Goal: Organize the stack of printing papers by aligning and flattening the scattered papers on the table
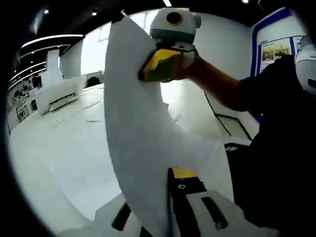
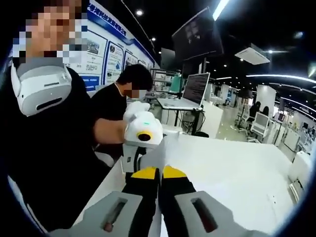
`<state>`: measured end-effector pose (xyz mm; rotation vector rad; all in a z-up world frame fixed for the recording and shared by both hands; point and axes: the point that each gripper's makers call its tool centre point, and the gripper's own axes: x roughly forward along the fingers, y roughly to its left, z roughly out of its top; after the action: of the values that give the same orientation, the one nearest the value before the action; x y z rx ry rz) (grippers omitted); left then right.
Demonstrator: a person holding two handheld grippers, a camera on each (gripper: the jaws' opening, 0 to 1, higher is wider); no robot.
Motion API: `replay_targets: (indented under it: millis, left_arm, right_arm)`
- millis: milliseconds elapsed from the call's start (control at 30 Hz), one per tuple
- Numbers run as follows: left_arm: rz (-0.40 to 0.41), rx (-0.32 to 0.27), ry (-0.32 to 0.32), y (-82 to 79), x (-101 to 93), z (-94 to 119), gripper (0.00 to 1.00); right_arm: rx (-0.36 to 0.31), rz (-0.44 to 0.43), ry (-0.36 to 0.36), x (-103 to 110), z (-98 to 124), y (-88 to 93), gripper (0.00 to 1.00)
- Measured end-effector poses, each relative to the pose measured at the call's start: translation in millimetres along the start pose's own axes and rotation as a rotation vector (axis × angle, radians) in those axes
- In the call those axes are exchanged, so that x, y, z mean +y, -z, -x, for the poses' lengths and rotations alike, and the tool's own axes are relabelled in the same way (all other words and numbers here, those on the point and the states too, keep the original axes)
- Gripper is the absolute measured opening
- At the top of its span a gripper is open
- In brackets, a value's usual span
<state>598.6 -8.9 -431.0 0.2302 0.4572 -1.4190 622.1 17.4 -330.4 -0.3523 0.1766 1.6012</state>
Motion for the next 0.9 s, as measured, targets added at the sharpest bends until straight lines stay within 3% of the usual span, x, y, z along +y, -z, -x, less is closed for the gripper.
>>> replay_targets:
  millis: [567, 900]
  left_arm:
    - [0.041, 0.026, 0.002, 7.2, 2.0, -0.6, 0.06]
    - [0.052, -0.002, -0.007, 3.2, 5.5, 6.6, 0.06]
  right_arm:
    - [-0.091, -0.011, 0.051, -9.4, 9.0, -16.8, 0.0]
    - [-0.11, -0.013, 0.101, -15.0, 21.0, -21.0, 0.0]
